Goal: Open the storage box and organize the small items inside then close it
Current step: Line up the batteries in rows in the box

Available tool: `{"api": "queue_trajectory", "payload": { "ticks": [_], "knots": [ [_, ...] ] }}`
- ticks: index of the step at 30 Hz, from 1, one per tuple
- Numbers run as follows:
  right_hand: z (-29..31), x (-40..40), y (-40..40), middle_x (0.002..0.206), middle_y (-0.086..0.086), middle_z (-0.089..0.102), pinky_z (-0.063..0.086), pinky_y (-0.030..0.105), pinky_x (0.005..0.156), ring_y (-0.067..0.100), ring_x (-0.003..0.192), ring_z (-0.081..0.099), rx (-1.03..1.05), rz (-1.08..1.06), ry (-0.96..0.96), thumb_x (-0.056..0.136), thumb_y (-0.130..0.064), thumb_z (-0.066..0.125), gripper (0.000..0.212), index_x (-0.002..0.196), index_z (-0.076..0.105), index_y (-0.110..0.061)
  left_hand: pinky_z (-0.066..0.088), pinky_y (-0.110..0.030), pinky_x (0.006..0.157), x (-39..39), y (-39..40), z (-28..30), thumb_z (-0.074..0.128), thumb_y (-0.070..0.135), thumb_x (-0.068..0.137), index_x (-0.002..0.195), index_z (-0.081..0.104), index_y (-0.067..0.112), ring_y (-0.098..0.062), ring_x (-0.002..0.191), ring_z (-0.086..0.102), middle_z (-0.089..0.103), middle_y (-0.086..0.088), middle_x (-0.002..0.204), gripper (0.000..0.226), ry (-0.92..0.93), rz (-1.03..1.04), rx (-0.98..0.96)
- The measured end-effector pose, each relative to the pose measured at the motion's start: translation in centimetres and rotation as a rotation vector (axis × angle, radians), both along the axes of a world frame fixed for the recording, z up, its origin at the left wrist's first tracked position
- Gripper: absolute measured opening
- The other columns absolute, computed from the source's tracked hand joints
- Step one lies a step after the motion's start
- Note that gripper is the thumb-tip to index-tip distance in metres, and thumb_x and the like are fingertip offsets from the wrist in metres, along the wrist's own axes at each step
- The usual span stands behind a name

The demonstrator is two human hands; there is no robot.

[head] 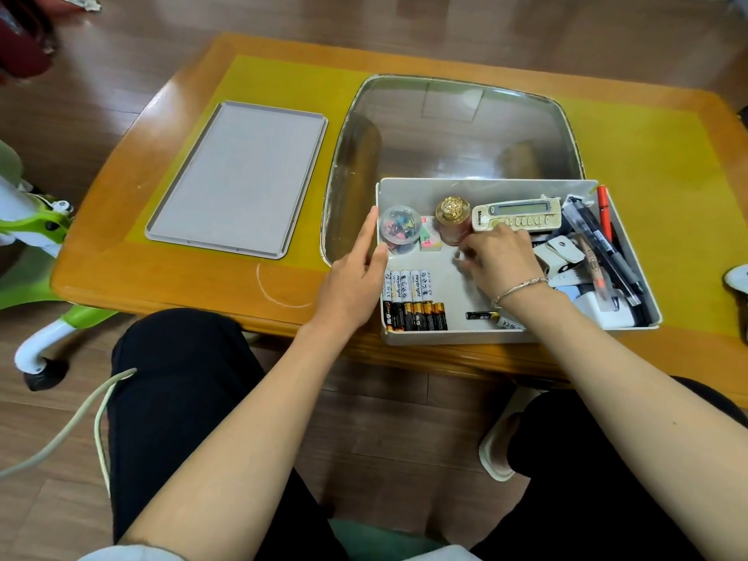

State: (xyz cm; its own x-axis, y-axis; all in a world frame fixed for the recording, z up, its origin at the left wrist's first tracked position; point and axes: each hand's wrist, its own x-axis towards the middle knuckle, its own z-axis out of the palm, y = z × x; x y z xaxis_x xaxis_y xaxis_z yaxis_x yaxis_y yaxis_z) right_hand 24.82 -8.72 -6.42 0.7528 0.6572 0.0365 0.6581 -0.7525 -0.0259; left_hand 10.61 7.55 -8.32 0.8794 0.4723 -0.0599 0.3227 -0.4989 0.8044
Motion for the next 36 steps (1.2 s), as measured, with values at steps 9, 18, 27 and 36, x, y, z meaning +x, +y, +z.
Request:
{"api": "queue_trajectory", "payload": {
  "ticks": [9, 18, 27, 36],
  "knots": [
    [0.2, -1.4, 1.4, 0.065, -0.005, 0.064, 0.038, 0.009, 0.058, 0.006, 0.064, 0.059, 0.261, -0.123, 0.504, 0.079, -0.022, 0.074, 0.013, 0.089, 0.068, -0.015, 0.055, -0.048, 0.065, 0.0, -0.1, 0.0, 0.026, 0.043, 0.103, 0.148, 0.003, 0.049, -0.020, 0.080, 0.063, 0.066, -0.003, 0.093, 0.051, -0.010, 0.000, -0.005],
    [0.6, -2.1, 0.9, 0.075, 0.012, 0.072, 0.055, 0.022, 0.067, 0.003, 0.056, 0.063, 0.238, -0.109, 0.676, 0.086, -0.003, 0.060, 0.019, 0.104, 0.063, -0.009, 0.057, -0.046, 0.068, -0.2, -0.2, 0.3, 0.027, 0.042, 0.103, 0.149, 0.005, 0.047, -0.016, 0.090, 0.064, 0.065, -0.002, 0.110, 0.052, -0.032, 0.005, -0.019],
    [1.6, -2.1, 1.0, 0.086, 0.011, 0.072, 0.054, 0.029, 0.083, 0.015, 0.077, 0.068, 0.215, -0.069, 0.678, 0.086, -0.002, 0.058, 0.026, 0.109, 0.065, -0.010, 0.057, -0.047, 0.068, -0.1, -0.1, 0.3, 0.027, 0.044, 0.103, 0.149, 0.003, 0.049, -0.018, 0.089, 0.064, 0.066, -0.002, 0.107, 0.052, -0.019, 0.009, -0.022],
    [1.5, -1.1, -1.2, 0.079, 0.000, 0.065, 0.047, 0.025, 0.076, 0.013, 0.078, 0.057, 0.038, -0.117, 0.451, 0.067, -0.034, 0.083, 0.036, 0.092, 0.065, -0.014, 0.057, -0.047, 0.071, -0.1, -0.1, 0.1, 0.027, 0.043, 0.103, 0.149, 0.003, 0.048, -0.018, 0.092, 0.064, 0.065, -0.004, 0.111, 0.052, -0.020, 0.016, -0.033]
  ]
}}
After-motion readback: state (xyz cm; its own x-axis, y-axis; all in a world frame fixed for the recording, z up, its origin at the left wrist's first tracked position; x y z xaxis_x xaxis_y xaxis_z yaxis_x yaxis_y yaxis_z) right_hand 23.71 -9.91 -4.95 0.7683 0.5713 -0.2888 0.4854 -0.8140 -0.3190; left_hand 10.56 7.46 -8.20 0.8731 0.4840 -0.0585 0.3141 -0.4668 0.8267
